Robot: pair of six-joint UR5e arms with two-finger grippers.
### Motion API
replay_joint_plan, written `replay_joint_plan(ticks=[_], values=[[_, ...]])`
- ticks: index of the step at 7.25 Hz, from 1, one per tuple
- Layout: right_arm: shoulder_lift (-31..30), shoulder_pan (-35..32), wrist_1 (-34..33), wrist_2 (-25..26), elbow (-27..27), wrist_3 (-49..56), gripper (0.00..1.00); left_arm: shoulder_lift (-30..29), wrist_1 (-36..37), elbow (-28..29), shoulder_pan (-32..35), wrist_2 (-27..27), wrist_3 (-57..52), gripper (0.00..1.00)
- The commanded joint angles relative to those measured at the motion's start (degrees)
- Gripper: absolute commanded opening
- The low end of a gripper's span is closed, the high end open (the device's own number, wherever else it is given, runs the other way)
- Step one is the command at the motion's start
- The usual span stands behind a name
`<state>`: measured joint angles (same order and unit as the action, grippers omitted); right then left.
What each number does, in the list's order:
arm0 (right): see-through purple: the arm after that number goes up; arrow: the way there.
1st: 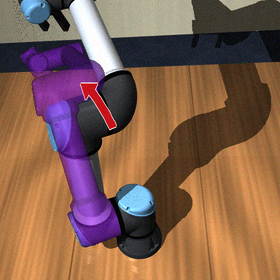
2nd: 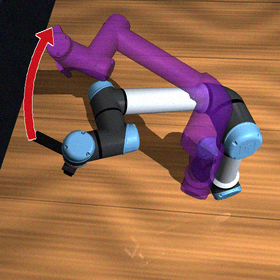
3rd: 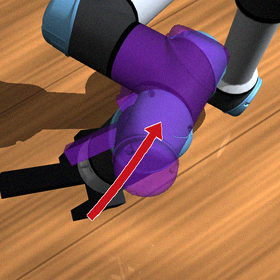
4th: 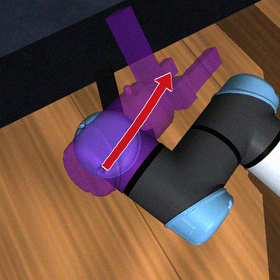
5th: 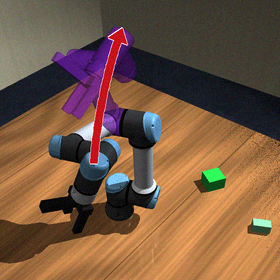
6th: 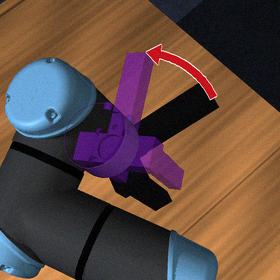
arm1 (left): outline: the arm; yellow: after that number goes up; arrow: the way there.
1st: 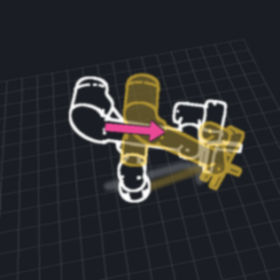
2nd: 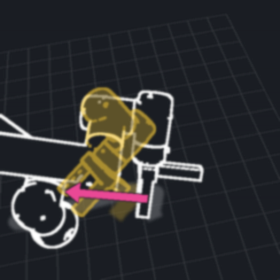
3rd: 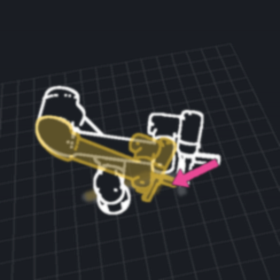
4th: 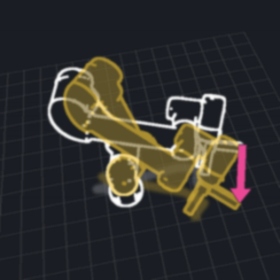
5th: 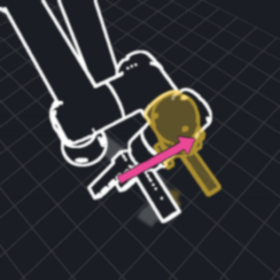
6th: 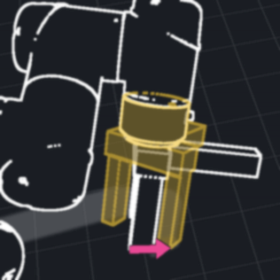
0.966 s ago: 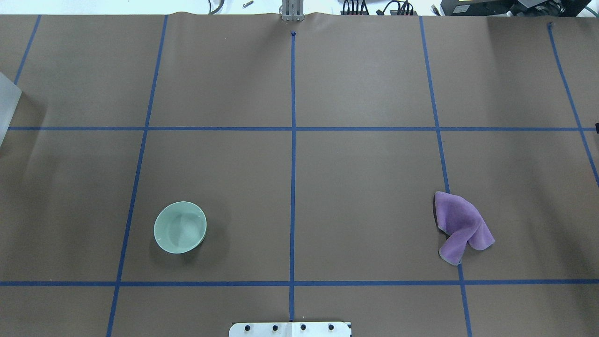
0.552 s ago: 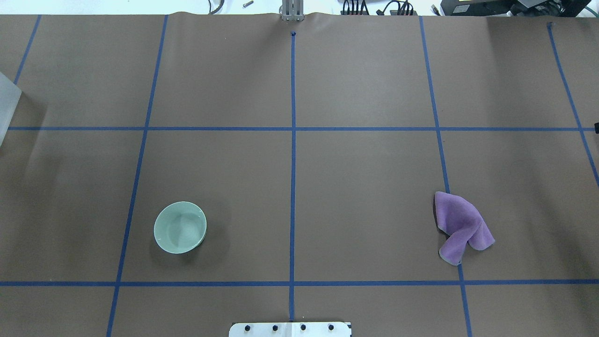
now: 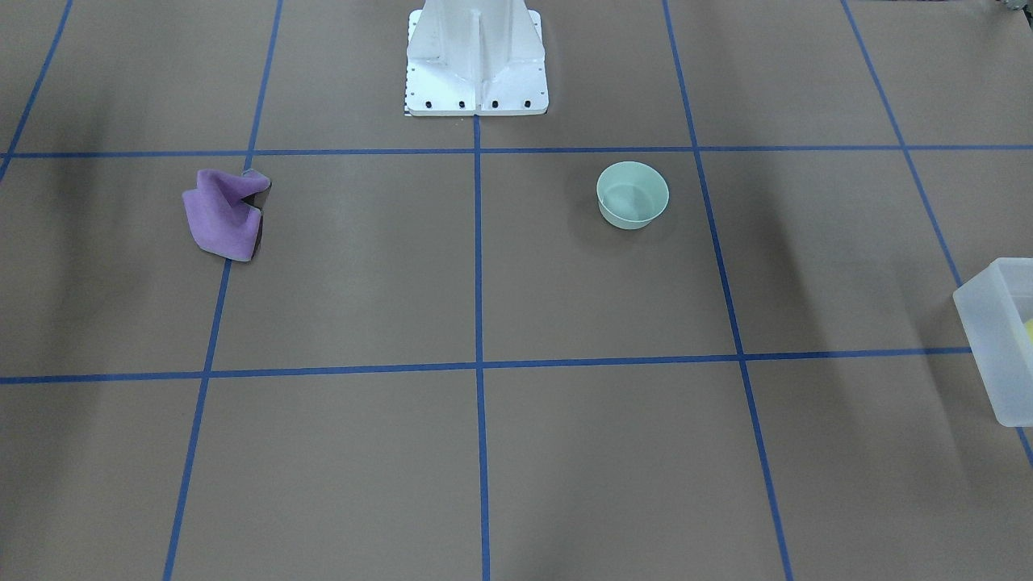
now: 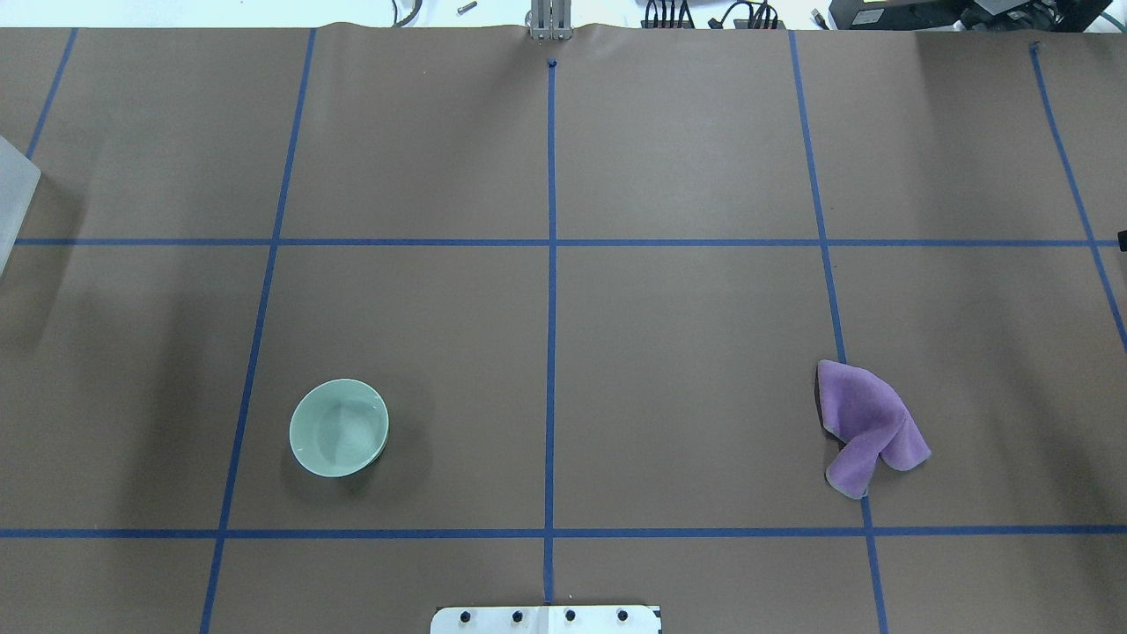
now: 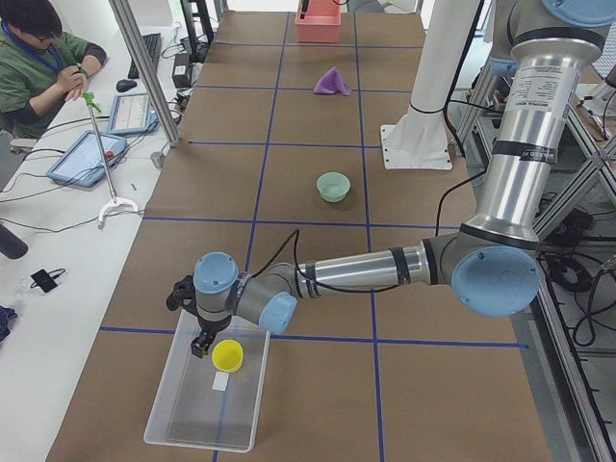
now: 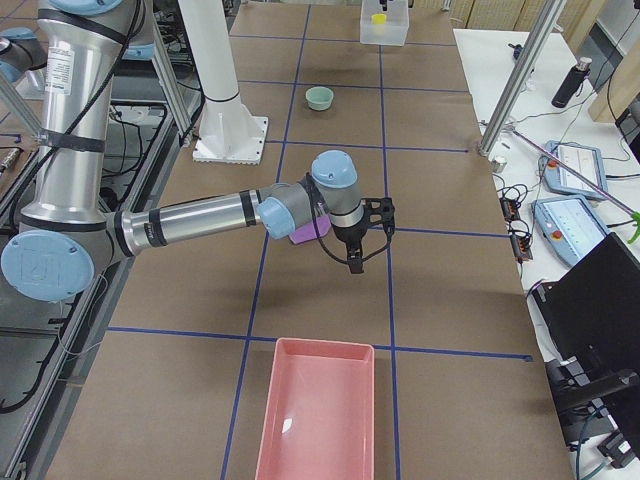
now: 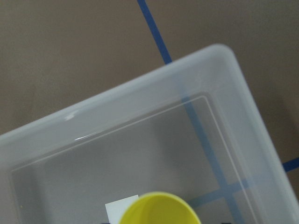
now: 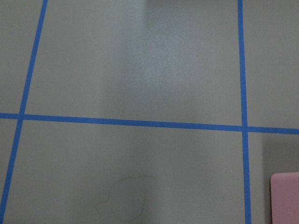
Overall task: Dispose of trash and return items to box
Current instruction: 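Lower the yellow cup into the clear bin and open the left gripper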
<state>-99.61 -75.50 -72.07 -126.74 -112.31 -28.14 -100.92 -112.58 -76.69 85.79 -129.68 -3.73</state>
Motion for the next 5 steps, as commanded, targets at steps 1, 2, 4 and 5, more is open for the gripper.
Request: replay_joint_plan(ticks=[1,2,4,5], values=[[-0.1,0.0,0.0,0.0,0.0,-0.1,1.00,0.7,14.0,-14.9,0.4,-1.1,5.6,0.99],[-0.1,0.1,0.0,0.0,0.0,-0.1,1.00,3.6,13.5,-21.3,-1.9,-3.7,16.3,0.99],[-0.1,0.1,0.0,0.0,0.0,-0.1,1.00,8.6,13.3,-35.1,-12.0,-4.1,34.4,0.99],[-0.1,0.1,0.0,0.0,0.1,-0.1,1.00,8.8,13.1,-39.4,-18.8,-2.6,44.1,0.99]])
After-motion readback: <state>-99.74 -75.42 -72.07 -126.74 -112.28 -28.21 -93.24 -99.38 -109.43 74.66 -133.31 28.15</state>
